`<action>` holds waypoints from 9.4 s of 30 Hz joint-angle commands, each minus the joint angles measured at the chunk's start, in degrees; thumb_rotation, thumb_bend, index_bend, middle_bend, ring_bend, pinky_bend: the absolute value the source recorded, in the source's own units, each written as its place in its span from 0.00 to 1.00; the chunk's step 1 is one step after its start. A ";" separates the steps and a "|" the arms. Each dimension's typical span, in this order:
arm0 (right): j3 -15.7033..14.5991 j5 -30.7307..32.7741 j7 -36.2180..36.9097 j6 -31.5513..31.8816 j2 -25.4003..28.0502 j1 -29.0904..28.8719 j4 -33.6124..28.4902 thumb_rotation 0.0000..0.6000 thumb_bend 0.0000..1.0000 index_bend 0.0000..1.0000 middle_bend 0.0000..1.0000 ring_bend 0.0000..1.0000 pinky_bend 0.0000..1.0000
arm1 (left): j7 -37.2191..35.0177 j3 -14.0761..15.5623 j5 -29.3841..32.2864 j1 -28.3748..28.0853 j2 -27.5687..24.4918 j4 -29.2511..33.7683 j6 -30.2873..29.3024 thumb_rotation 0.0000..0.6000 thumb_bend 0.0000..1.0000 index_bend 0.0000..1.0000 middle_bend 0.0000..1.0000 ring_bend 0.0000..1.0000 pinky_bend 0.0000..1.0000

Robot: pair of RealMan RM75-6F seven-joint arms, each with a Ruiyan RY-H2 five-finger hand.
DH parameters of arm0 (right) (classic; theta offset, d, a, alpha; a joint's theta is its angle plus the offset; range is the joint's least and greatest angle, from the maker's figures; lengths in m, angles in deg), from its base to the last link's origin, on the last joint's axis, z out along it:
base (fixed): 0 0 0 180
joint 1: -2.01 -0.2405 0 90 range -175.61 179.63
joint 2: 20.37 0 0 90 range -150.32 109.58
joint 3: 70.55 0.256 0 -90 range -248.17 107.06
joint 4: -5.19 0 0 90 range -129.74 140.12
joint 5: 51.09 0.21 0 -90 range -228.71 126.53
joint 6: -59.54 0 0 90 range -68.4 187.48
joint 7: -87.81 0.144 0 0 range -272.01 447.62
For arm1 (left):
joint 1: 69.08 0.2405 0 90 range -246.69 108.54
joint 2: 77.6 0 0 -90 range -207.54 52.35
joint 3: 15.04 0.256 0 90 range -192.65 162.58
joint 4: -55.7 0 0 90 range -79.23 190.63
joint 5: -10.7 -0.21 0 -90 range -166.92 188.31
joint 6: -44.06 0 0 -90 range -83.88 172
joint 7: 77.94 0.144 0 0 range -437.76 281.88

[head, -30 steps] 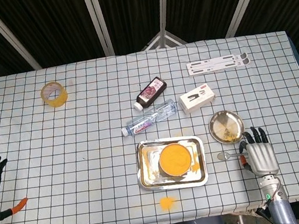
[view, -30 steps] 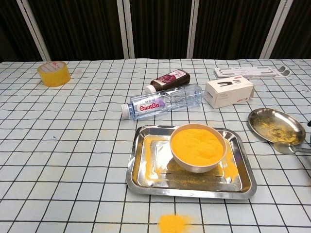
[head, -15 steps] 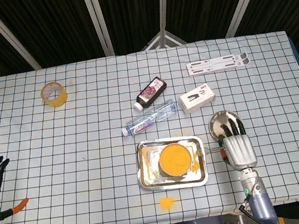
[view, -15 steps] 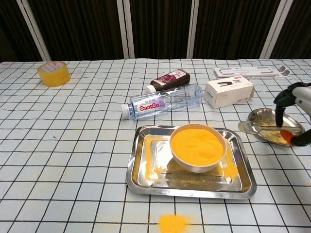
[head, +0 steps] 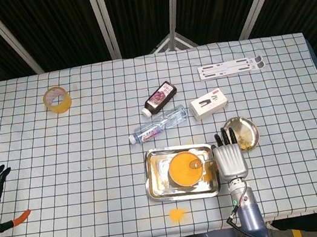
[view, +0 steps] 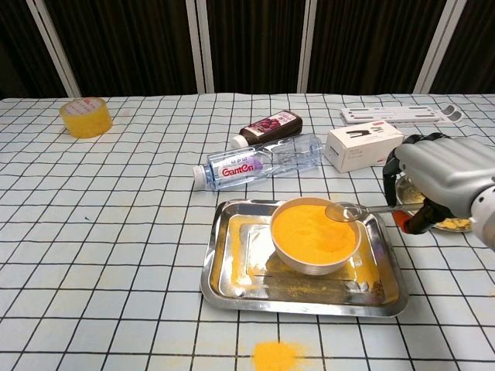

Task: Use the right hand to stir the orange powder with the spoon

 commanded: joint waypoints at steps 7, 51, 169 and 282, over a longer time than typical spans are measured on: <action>-2.21 0.32 -2.64 2.61 -3.06 -1.46 0.81 1.00 0.48 0.58 0.22 0.00 0.00 | -0.02 0.14 0.17 -0.25 -0.06 0.27 0.60 1.00 0.00 0.00 0.00 0.00 0.00; -5.08 0.22 -4.58 6.00 -4.36 -3.18 2.18 1.00 0.48 0.37 0.22 0.00 0.00 | -0.93 0.37 0.60 -0.46 -0.57 0.76 1.16 1.00 0.00 0.00 0.00 0.00 0.00; -6.91 -1.33 -3.17 4.86 -3.76 -3.61 2.20 1.00 0.56 0.48 0.46 0.18 0.00 | -1.04 0.34 1.44 -0.73 -0.74 1.20 1.89 1.00 0.00 0.00 0.00 0.00 0.00; -7.58 -4.71 -2.02 5.07 -2.27 -1.71 2.36 1.00 0.69 0.55 0.59 0.31 0.00 | -0.87 0.40 1.57 -0.82 -0.76 1.53 2.17 1.00 0.00 0.00 0.00 0.00 0.00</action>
